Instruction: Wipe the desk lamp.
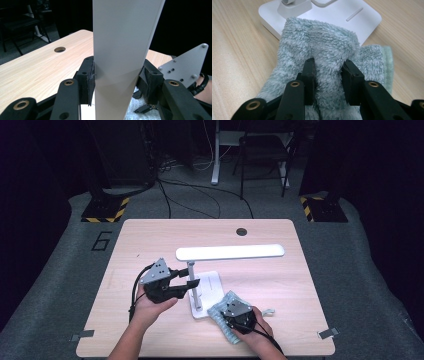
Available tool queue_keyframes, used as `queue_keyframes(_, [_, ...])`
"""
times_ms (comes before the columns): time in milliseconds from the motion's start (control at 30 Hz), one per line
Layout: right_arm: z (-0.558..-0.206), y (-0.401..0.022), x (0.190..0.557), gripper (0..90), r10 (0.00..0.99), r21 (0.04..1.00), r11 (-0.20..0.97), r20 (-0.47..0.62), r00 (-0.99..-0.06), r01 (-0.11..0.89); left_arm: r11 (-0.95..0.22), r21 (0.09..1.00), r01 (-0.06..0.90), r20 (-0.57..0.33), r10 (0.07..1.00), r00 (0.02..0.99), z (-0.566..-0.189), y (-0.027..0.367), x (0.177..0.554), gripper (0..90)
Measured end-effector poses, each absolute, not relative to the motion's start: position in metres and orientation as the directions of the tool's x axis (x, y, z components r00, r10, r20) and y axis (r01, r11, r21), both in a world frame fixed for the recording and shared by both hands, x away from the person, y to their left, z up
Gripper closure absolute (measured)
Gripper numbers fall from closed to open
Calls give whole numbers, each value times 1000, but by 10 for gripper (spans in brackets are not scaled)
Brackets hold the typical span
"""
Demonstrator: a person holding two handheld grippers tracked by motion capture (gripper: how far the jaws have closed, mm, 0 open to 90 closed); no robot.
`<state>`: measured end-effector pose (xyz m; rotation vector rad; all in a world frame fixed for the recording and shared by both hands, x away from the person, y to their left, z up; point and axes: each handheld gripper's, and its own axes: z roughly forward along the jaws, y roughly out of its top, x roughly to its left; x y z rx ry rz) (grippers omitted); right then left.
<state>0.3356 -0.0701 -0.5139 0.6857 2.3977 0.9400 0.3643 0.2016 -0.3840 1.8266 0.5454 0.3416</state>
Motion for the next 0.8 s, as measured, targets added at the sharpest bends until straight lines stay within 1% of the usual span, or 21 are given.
queue_keyframes(33, [-514, -72, 337, 665, 595, 719, 642, -249, -764, 266, -251, 948, 196, -37, 526, 850, -384, 202, 364, 533])
queue_keyframes(67, [-514, -73, 337, 665, 607, 718, 634, -232, -760, 287, -251, 948, 196, -37, 526, 850, -384, 202, 364, 532])
queue_keyframes(167, [-515, -79, 339, 667, 625, 727, 617, -222, -748, 300, -249, 948, 198, -39, 526, 850, -384, 202, 364, 532])
queue_keyframes(200, [-515, -82, 341, 667, 614, 722, 631, -239, -752, 285, -249, 948, 198, -39, 525, 850, -384, 202, 365, 532])
queue_keyframes(233, [-515, -83, 341, 667, 644, 729, 607, -218, -734, 316, -249, 948, 197, -39, 524, 851, -384, 202, 365, 532])
queue_keyframes(367, [-513, -93, 344, 650, 660, 722, 596, -189, -727, 352, -245, 950, 192, -37, 524, 851, -385, 202, 365, 532])
queue_keyframes(467, [-511, -97, 344, 592, 684, 731, 570, -171, -709, 374, -244, 951, 192, -39, 519, 854, -385, 202, 365, 532])
queue_keyframes(500, [-508, -98, 342, 552, 696, 738, 556, -161, -700, 383, -244, 951, 190, -38, 516, 855, -385, 202, 365, 532])
queue_keyframes(633, [-498, -105, 334, 473, 713, 782, 501, -131, -689, 370, -234, 953, 192, -46, 513, 857, -386, 202, 365, 532])
queue_keyframes(667, [-496, -107, 334, 454, 707, 783, 503, -129, -695, 366, -235, 953, 192, -46, 513, 857, -386, 202, 366, 531])
queue_keyframes(733, [-498, -109, 331, 424, 718, 777, 490, -102, -689, 395, -235, 953, 192, -46, 514, 857, -386, 202, 365, 531])
queue_keyframes(800, [-504, -114, 329, 400, 719, 759, 508, -113, -686, 407, -234, 953, 193, -48, 514, 857, -386, 202, 365, 531])
